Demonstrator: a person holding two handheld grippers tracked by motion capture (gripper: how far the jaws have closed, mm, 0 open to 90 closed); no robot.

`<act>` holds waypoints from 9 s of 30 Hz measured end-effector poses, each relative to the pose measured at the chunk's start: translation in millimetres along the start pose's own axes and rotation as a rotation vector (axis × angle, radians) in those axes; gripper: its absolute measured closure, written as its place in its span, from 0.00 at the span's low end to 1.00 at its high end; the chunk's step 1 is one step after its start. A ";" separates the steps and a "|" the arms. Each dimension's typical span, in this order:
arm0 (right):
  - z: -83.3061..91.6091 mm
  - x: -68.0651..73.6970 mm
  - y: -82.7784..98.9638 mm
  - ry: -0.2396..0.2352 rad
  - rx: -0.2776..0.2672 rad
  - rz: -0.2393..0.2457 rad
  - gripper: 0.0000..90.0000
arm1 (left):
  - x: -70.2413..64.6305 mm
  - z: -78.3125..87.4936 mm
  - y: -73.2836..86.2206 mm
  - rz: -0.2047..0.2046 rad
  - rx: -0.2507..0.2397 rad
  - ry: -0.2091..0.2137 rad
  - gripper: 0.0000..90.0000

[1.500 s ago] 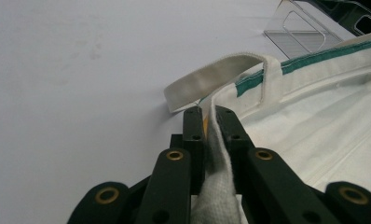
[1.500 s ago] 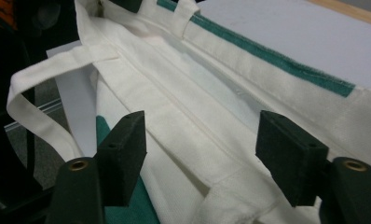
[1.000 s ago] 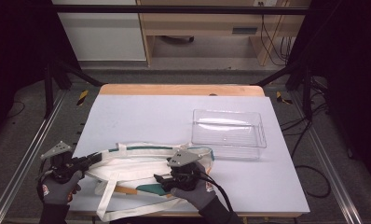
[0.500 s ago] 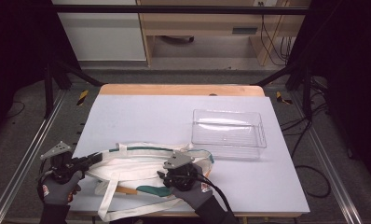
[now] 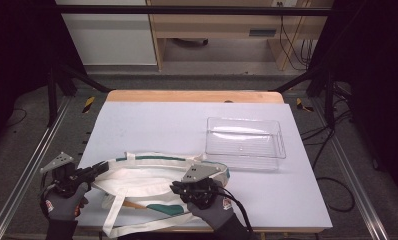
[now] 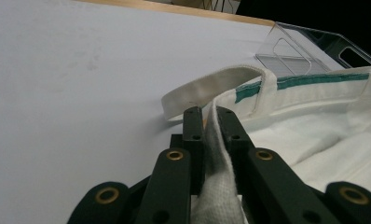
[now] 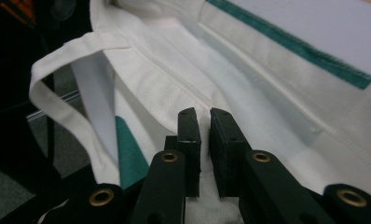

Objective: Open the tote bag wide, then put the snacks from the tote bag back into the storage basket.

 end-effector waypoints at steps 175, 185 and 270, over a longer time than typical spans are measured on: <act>1.9 -20.5 49.6 0.141 -0.052 -0.126 0.66 | -66.5 -48.2 19.4 -0.326 0.106 -0.067 0.65; -7.5 -16.3 63.0 0.099 0.008 -0.136 0.75 | -64.3 -58.6 18.4 -0.319 0.147 -0.111 0.86; -37.0 -38.5 26.9 0.131 0.103 0.060 0.27 | 3.1 -38.1 27.3 -0.156 0.110 -0.107 0.60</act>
Point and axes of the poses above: each handheld gripper's, and its own axes: z roughly backward along the jaws, y roughly out of its underside, x roughly to its left, the point moved 2 cm from there along -z, roughly forward along the jaws, and after that the axes turned 2 degrees about x, right-handed, at the moved point
